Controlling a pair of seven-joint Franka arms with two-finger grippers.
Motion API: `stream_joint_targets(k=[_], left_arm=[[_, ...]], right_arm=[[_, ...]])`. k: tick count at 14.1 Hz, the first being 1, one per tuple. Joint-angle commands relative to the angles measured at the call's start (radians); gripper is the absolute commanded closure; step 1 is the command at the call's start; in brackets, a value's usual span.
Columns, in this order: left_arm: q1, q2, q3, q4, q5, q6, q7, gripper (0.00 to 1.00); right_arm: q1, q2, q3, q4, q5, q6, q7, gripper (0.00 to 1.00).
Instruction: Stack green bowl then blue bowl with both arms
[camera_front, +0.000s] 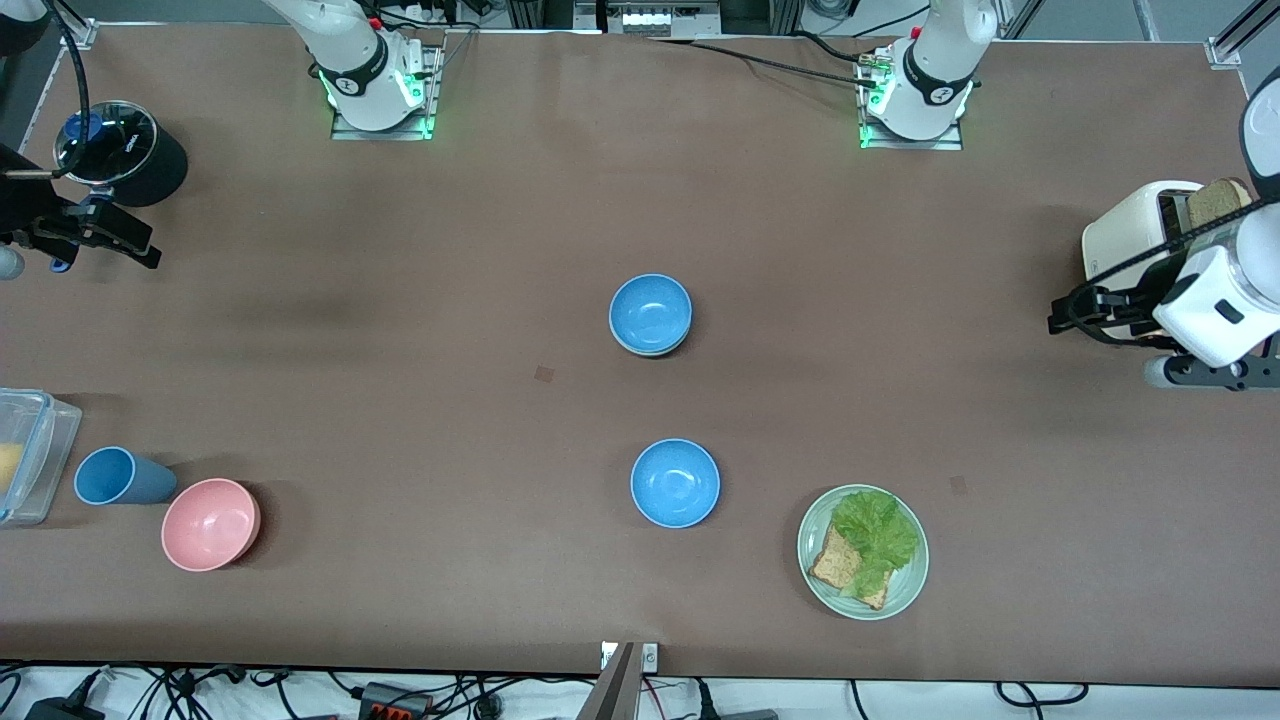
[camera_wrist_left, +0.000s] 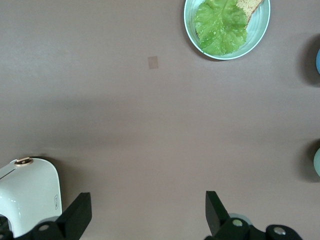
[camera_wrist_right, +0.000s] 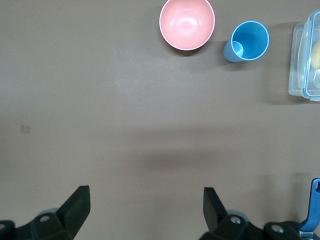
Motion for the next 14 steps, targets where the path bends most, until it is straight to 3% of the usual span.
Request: stream_joint_targets(k=[1, 8, 14], left_arm=[[0.002, -0.063, -0.007, -0.081, 0.023, 0.029, 0.013, 0.00], [0.002, -0.150, -0.007, -0.221, 0.024, 0.088, 0.014, 0.00], [0.000, -0.141, -0.015, -0.209, 0.024, 0.092, 0.010, 0.00]], right_arm=[[0.001, -0.027, 0.004, -0.028, -0.016, 0.010, -0.011, 0.00], [0.001, -0.027, 0.004, -0.028, -0.016, 0.010, -0.011, 0.00], [0.001, -0.025, 0.004, -0.028, -0.016, 0.010, -0.011, 0.00]])
